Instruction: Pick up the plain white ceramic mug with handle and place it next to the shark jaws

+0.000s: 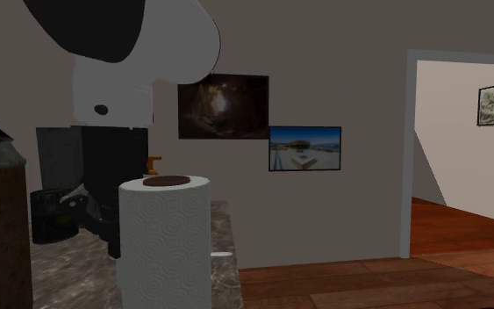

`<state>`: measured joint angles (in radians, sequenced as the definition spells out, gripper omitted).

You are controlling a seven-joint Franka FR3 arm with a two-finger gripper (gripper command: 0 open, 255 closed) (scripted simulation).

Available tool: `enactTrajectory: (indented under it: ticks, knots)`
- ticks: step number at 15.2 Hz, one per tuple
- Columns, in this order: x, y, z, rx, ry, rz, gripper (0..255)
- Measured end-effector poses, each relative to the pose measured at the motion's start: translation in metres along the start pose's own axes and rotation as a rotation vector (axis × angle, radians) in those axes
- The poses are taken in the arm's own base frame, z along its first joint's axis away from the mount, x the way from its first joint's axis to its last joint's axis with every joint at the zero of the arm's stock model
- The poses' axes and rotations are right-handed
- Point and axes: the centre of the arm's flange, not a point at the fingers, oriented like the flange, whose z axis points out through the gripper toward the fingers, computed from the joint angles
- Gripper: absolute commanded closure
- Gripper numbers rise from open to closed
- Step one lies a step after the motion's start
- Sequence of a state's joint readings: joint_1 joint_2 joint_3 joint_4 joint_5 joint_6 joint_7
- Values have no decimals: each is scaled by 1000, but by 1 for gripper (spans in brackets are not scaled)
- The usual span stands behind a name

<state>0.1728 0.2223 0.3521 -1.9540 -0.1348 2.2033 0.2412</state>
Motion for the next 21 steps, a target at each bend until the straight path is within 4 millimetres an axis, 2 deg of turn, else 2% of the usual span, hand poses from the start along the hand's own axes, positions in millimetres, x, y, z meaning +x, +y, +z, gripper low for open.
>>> enactTrajectory:
  ticks: [21]
  knots:
    - [7, 3, -111, 0, 0, 0, 255]
